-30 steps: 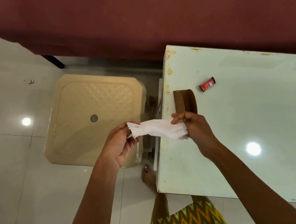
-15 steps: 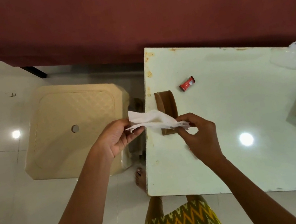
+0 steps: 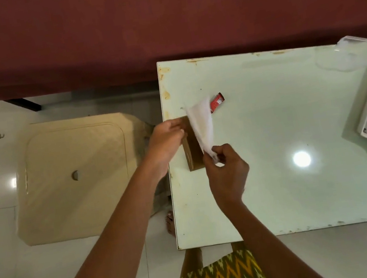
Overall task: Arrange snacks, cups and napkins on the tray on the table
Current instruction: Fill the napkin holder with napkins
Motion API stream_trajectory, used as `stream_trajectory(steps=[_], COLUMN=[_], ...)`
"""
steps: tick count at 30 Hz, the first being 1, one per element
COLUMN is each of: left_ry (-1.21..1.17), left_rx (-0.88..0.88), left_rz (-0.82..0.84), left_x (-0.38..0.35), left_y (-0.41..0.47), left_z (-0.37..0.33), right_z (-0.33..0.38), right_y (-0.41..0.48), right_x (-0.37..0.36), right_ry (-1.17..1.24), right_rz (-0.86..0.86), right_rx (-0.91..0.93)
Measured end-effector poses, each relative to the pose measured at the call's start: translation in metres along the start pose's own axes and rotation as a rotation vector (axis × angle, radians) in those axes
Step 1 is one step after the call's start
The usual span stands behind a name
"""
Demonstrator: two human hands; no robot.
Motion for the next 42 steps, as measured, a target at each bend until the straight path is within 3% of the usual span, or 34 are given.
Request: stream_trajectory(steps=[5,13,21,26,30,37,42], left_ry=[-0.047,0.001,0.036,0.069,0.024,0.113,0.127], left_rx=[0.029,-0.013,0.015,0.014,0.059,0.109,0.133], left_rz=[0.032,-0.063,-0.090,-0.117,-0.104,0.011,0.062], left_x=[-0.015,-0.015,-0.011,-0.009,-0.011,-0.023,-0.029], left_y=[-0.010,-0.011,-0.016,-0.018,-0.020,-0.013,-0.009], left_z=[0.024,0.038,0.051,0.057,0.060,0.057,0.062], right_z=[-0.010,-0.028,-0.032,-0.034,-0.032,-0.041,-0.043], right_y=[-0.008,-0.014,-0.022,-0.011,-0.005,-0.012,-0.007], right_x=[-0.029,-0.041,-0.046,-0.036,-0.028,-0.058,-0.060], right_ry=[-0.029,-0.162,-0.352,-0.394,-0.347,-0.287,-0.162], right_rz=[0.053,0.070,0.215,0.070,0.000,0.291,0.211], right_rx=[0.032,0.075,0.268,0.328,0.177,-0.183,-0.269])
Point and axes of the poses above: each hand's wrist, its own y-axis towards the middle knuckle, its own x-axis out of the back of the hand, z = x × y, the point moved 3 cm from there along y, towards the middle knuckle, and after that the axes turned 6 degrees about -z, right-handed, at the moved point
